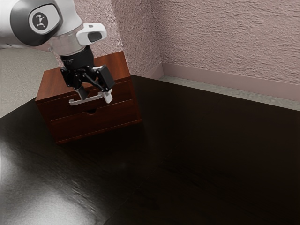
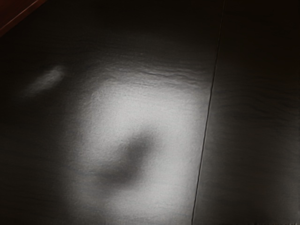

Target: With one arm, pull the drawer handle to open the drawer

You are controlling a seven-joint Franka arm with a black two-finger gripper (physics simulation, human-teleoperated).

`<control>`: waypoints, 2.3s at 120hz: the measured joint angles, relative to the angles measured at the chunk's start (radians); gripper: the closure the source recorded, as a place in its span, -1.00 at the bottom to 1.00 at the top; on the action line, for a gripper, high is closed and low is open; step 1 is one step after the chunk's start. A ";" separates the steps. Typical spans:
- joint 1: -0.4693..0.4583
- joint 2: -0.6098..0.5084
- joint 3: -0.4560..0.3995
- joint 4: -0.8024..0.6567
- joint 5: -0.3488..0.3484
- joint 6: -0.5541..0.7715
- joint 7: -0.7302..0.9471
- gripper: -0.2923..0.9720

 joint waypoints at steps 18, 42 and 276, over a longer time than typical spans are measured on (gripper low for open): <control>-0.035 0.004 0.031 -0.002 -0.030 -0.001 0.000 -0.54; -0.029 0.004 0.036 0.005 -0.048 -0.002 0.018 -0.54; 0.049 0.111 0.157 -0.143 0.129 0.564 1.024 -0.14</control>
